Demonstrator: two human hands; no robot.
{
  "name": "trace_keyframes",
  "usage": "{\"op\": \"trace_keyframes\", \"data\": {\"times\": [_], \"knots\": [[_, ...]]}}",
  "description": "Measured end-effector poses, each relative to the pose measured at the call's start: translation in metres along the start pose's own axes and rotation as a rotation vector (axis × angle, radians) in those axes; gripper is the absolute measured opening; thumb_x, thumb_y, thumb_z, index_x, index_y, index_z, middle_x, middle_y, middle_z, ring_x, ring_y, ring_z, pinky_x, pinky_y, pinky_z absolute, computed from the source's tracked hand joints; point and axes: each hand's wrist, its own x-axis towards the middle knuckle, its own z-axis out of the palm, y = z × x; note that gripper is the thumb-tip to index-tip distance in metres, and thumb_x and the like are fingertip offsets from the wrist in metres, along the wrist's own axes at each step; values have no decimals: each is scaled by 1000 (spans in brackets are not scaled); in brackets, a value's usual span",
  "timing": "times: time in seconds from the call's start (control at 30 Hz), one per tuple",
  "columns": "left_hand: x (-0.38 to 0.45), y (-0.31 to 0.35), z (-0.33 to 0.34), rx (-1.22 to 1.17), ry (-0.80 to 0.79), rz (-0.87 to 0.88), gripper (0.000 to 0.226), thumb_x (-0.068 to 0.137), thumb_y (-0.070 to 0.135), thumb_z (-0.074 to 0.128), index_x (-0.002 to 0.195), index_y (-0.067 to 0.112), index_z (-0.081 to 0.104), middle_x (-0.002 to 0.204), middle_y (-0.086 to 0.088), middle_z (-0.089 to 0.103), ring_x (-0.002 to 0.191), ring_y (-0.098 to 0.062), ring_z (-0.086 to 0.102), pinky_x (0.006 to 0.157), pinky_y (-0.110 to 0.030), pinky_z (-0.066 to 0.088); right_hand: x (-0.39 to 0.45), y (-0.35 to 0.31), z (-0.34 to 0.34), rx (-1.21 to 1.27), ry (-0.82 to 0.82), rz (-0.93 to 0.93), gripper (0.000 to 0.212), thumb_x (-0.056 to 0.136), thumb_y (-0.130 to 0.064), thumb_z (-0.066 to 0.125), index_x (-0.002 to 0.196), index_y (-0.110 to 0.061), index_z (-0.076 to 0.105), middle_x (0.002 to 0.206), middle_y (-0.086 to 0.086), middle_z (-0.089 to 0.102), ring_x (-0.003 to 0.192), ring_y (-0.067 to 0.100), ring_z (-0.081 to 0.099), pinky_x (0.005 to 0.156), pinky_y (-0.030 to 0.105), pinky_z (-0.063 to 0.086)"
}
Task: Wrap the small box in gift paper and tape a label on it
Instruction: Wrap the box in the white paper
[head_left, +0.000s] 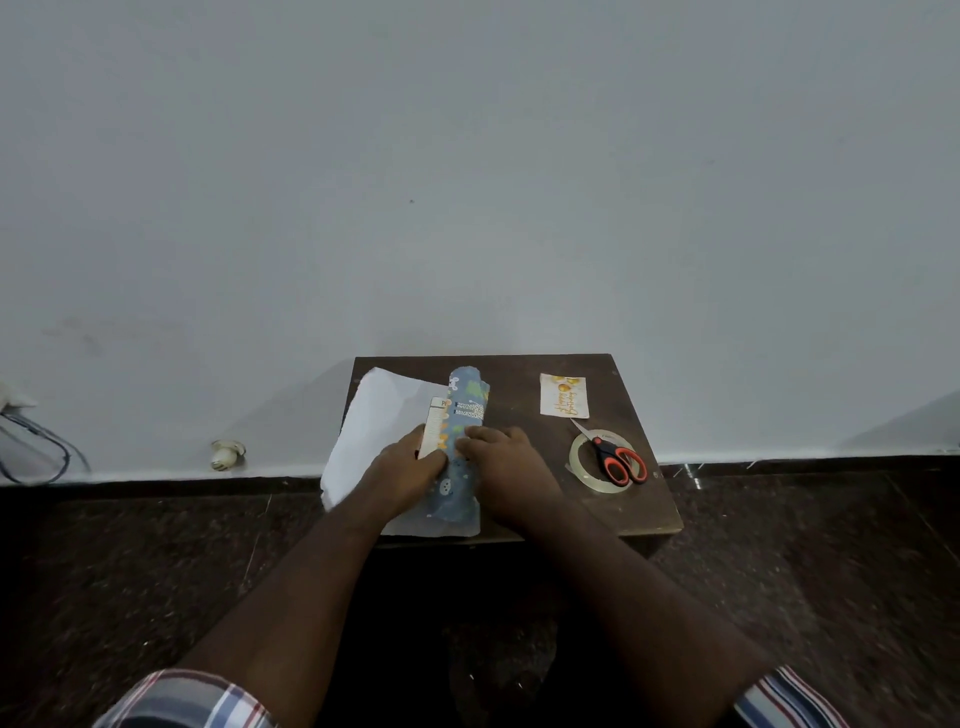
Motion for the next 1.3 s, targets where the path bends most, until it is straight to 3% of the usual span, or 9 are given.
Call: {"op": "trace_keyframes", "data": {"times": [0.1, 0.17, 0.23, 0.4, 0.47, 0.73, 0.87, 1.13, 1.3], "knots": [[12, 9, -12, 105, -10, 9, 42, 83, 37, 50, 121, 28, 65, 109, -8, 68, 103, -24, 62, 88, -40, 54, -10, 0, -6, -41, 25, -11, 46, 96, -18, 54, 142, -25, 52, 155, -4, 41, 118, 29, 43, 98, 39, 44], [22, 14, -12, 175, -5, 22, 43, 67, 39, 48, 102, 21, 66, 92, -3, 70, 89, -24, 65, 79, -42, 54, -12, 1, -8, -32, 52, -18, 42, 96, -18, 53, 137, -25, 57, 150, -4, 48, 115, 29, 44, 95, 39, 45], [29, 16, -9, 231, -15, 4, 42, 62, 44, 49, 94, 21, 63, 91, -1, 69, 86, -24, 64, 75, -38, 53, -11, 1, -10, -23, 79, -16, 36, 96, -20, 54, 131, -24, 61, 141, -2, 57, 114, 29, 46, 94, 39, 46], [40, -2, 1, 357, -75, -37, 82, 44, 69, 65, 117, 37, 50, 118, 4, 61, 106, -26, 60, 93, -51, 50, -5, -4, -13, -37, 153, 19, 25, 92, -21, 59, 115, -21, 69, 117, 0, 67, 108, 28, 50, 86, 39, 47], [21, 16, 0, 468, -84, -54, 94, 46, 73, 70, 128, 38, 41, 125, 6, 53, 117, -27, 54, 99, -52, 45, -5, -8, -12, -45, 165, 13, 25, 89, -20, 61, 113, -20, 70, 115, 2, 68, 107, 29, 51, 83, 38, 46], [14, 37, -10, 799, -169, 11, 90, 79, 43, 71, 153, 43, 20, 152, 5, 35, 139, -29, 31, 105, -51, 31, -9, -3, -16, 45, 134, -29, 30, 96, -17, 59, 124, -22, 70, 119, 6, 71, 112, 26, 53, 95, 38, 43], [7, 41, -9, 805, -171, 38, 85, 84, 46, 66, 155, 43, 19, 154, 3, 31, 140, -29, 28, 107, -52, 29, -15, 1, -15, 125, 142, -19, 27, 93, -16, 64, 118, -20, 74, 114, 8, 73, 105, 26, 62, 94, 37, 48], [9, 36, -13, 812, -221, 56, 88, 83, 37, 71, 155, 44, 20, 156, 4, 32, 141, -23, 38, 110, -51, 30, -26, -4, -18, 122, 96, 0, 31, 89, -14, 67, 120, -15, 72, 126, 5, 67, 115, 23, 60, 101, 34, 47], [28, 23, -16, 756, -275, 56, 105, 70, 42, 78, 156, 43, 19, 155, 3, 36, 138, -24, 42, 112, -48, 35, -25, -10, -28, 14, 34, 12, 32, 91, -23, 69, 122, -16, 69, 126, 6, 66, 116, 24, 58, 98, 38, 45]]}}
